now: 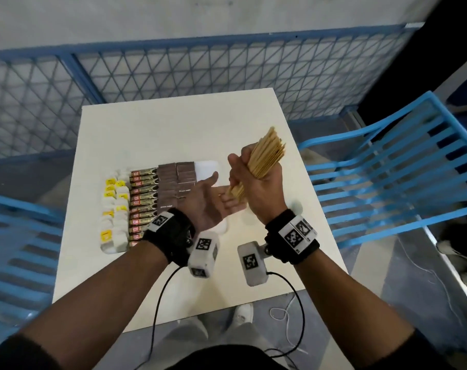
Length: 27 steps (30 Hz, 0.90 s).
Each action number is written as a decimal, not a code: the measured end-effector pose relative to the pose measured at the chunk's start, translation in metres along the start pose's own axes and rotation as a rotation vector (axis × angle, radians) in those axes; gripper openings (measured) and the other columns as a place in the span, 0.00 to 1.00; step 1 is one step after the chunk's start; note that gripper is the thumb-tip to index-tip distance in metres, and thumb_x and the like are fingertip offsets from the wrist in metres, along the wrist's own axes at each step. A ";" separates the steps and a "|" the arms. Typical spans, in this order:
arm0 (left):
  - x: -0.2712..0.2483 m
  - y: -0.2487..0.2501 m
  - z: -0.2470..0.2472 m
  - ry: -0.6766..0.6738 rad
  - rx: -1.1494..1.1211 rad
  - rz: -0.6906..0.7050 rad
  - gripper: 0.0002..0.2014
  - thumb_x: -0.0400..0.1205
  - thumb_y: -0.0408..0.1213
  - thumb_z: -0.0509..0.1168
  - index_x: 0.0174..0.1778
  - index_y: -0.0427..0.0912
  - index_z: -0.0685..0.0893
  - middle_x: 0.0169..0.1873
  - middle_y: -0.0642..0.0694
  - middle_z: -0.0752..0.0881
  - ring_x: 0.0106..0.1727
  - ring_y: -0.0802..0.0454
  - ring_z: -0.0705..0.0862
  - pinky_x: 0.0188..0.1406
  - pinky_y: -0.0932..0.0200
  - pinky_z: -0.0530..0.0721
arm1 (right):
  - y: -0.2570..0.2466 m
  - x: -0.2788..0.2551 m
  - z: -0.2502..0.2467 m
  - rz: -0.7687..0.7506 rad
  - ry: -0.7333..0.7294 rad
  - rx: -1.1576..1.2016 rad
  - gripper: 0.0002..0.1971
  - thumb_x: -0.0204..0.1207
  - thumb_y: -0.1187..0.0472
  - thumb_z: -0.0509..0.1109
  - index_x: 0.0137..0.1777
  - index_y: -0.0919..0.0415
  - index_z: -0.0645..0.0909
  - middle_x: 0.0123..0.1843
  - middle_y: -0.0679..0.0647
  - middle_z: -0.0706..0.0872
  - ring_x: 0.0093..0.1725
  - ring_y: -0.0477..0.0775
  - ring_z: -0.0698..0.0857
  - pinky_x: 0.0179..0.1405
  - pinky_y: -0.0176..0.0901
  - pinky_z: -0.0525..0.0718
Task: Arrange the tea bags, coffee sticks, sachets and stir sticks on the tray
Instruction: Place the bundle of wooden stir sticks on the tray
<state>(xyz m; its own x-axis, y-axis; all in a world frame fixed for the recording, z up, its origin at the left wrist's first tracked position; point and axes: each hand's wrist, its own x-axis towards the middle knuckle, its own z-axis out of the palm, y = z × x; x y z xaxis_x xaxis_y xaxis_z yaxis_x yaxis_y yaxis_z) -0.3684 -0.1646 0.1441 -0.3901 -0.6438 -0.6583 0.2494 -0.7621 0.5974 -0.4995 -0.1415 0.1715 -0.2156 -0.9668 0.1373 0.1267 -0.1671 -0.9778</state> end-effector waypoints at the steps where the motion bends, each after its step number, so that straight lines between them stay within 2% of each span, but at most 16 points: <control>1: -0.005 0.006 -0.001 -0.033 0.030 -0.005 0.29 0.94 0.48 0.47 0.43 0.38 0.90 0.33 0.41 0.92 0.36 0.48 0.92 0.40 0.54 0.92 | 0.002 -0.001 0.013 0.008 -0.022 0.000 0.13 0.79 0.68 0.75 0.39 0.56 0.74 0.28 0.53 0.78 0.27 0.60 0.78 0.31 0.59 0.82; 3: -0.014 0.017 -0.008 -0.061 0.028 -0.004 0.23 0.94 0.44 0.45 0.43 0.43 0.81 0.25 0.49 0.88 0.26 0.55 0.88 0.30 0.60 0.87 | 0.012 -0.006 0.039 0.035 -0.034 -0.077 0.14 0.79 0.66 0.76 0.38 0.50 0.77 0.27 0.53 0.80 0.26 0.60 0.80 0.32 0.64 0.83; 5: -0.017 0.025 -0.024 -0.082 0.018 0.006 0.19 0.94 0.46 0.46 0.44 0.43 0.77 0.27 0.49 0.88 0.28 0.56 0.87 0.33 0.61 0.87 | 0.019 -0.009 0.058 0.048 -0.026 -0.113 0.15 0.79 0.64 0.76 0.37 0.46 0.78 0.25 0.53 0.81 0.25 0.61 0.81 0.33 0.64 0.84; 6: -0.020 0.029 -0.030 -0.105 0.019 0.012 0.16 0.93 0.46 0.53 0.47 0.41 0.78 0.35 0.44 0.89 0.34 0.53 0.90 0.39 0.60 0.89 | 0.020 -0.009 0.066 0.043 -0.016 -0.103 0.15 0.79 0.65 0.75 0.38 0.46 0.78 0.25 0.53 0.81 0.25 0.61 0.80 0.32 0.65 0.83; 7: -0.020 0.030 -0.037 -0.162 -0.019 0.035 0.13 0.88 0.46 0.64 0.51 0.37 0.81 0.46 0.36 0.88 0.47 0.47 0.93 0.53 0.53 0.91 | 0.021 -0.010 0.074 0.032 -0.008 -0.093 0.14 0.79 0.65 0.75 0.38 0.48 0.78 0.25 0.54 0.81 0.25 0.62 0.80 0.31 0.65 0.83; 8: -0.020 0.029 -0.044 -0.197 -0.053 0.061 0.18 0.80 0.45 0.74 0.55 0.33 0.84 0.55 0.32 0.86 0.62 0.39 0.89 0.68 0.42 0.85 | 0.022 -0.012 0.081 0.019 -0.001 -0.100 0.12 0.80 0.65 0.75 0.39 0.50 0.78 0.26 0.57 0.82 0.25 0.63 0.81 0.32 0.65 0.83; 10: -0.022 0.028 -0.053 -0.269 -0.139 0.034 0.21 0.77 0.48 0.75 0.60 0.36 0.89 0.62 0.33 0.85 0.74 0.34 0.80 0.80 0.32 0.70 | 0.025 -0.016 0.093 0.011 0.002 -0.149 0.09 0.80 0.64 0.75 0.40 0.58 0.79 0.26 0.61 0.82 0.26 0.64 0.82 0.33 0.63 0.84; 12: -0.019 0.038 -0.061 -0.203 -0.068 -0.026 0.19 0.86 0.52 0.64 0.59 0.41 0.90 0.60 0.39 0.89 0.68 0.42 0.85 0.73 0.41 0.81 | 0.030 -0.020 0.100 0.054 -0.003 -0.164 0.07 0.80 0.64 0.76 0.43 0.64 0.81 0.29 0.62 0.83 0.27 0.60 0.82 0.32 0.57 0.83; 14: -0.013 0.056 -0.074 -0.071 0.139 0.086 0.22 0.90 0.54 0.58 0.54 0.42 0.90 0.52 0.43 0.92 0.55 0.46 0.90 0.52 0.52 0.87 | 0.040 -0.025 0.100 0.116 -0.072 -0.220 0.07 0.80 0.63 0.75 0.45 0.65 0.82 0.30 0.57 0.84 0.27 0.56 0.83 0.30 0.51 0.84; 15: -0.015 0.068 -0.077 -0.042 0.219 0.210 0.23 0.91 0.55 0.56 0.55 0.41 0.89 0.51 0.43 0.93 0.56 0.45 0.90 0.52 0.51 0.86 | 0.046 -0.028 0.098 0.162 -0.135 -0.276 0.07 0.80 0.59 0.75 0.45 0.62 0.82 0.30 0.53 0.85 0.27 0.54 0.83 0.29 0.50 0.85; 17: -0.026 0.093 -0.072 -0.099 0.429 0.485 0.24 0.92 0.54 0.52 0.60 0.42 0.89 0.57 0.45 0.93 0.63 0.47 0.89 0.62 0.47 0.83 | 0.060 -0.038 0.097 0.239 -0.272 -0.422 0.14 0.80 0.48 0.75 0.43 0.59 0.82 0.30 0.52 0.86 0.27 0.55 0.84 0.32 0.54 0.87; 19: -0.037 0.105 -0.065 -0.237 0.853 0.579 0.23 0.92 0.55 0.52 0.58 0.49 0.91 0.57 0.51 0.93 0.63 0.53 0.89 0.67 0.47 0.82 | 0.065 -0.043 0.102 0.265 -0.371 -0.529 0.21 0.79 0.41 0.72 0.42 0.62 0.81 0.30 0.57 0.86 0.28 0.57 0.85 0.33 0.59 0.87; 21: -0.037 0.101 -0.063 -0.269 1.468 0.489 0.25 0.89 0.63 0.53 0.43 0.58 0.92 0.48 0.57 0.92 0.54 0.56 0.89 0.60 0.48 0.84 | 0.065 -0.042 0.105 0.225 -0.430 -0.520 0.15 0.81 0.51 0.74 0.47 0.64 0.82 0.33 0.52 0.86 0.30 0.41 0.85 0.33 0.45 0.86; 23: -0.033 0.090 -0.067 -0.160 1.877 0.462 0.29 0.86 0.67 0.53 0.29 0.56 0.86 0.34 0.54 0.89 0.43 0.53 0.88 0.44 0.52 0.81 | 0.065 -0.038 0.107 0.161 -0.462 -0.525 0.07 0.81 0.65 0.74 0.55 0.68 0.82 0.39 0.42 0.81 0.37 0.26 0.81 0.36 0.22 0.76; 25: -0.031 0.082 -0.066 -0.099 1.904 0.545 0.28 0.86 0.65 0.54 0.30 0.53 0.86 0.30 0.54 0.86 0.40 0.55 0.86 0.42 0.53 0.78 | 0.065 -0.037 0.105 0.162 -0.460 -0.520 0.07 0.81 0.69 0.73 0.56 0.72 0.82 0.39 0.38 0.76 0.34 0.23 0.77 0.33 0.19 0.72; 27: -0.033 0.082 -0.065 -0.102 1.620 0.630 0.21 0.87 0.59 0.60 0.38 0.54 0.91 0.33 0.58 0.87 0.41 0.63 0.86 0.49 0.53 0.83 | 0.063 -0.038 0.102 0.222 -0.412 -0.469 0.10 0.81 0.65 0.74 0.55 0.72 0.81 0.35 0.44 0.80 0.27 0.32 0.80 0.29 0.23 0.75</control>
<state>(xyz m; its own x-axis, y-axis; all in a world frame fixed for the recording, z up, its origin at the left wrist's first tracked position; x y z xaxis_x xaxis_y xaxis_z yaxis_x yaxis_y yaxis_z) -0.2777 -0.2097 0.1853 -0.6557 -0.7349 -0.1734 -0.6682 0.4579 0.5863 -0.3842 -0.1353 0.1214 0.1665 -0.9791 -0.1171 -0.3298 0.0566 -0.9424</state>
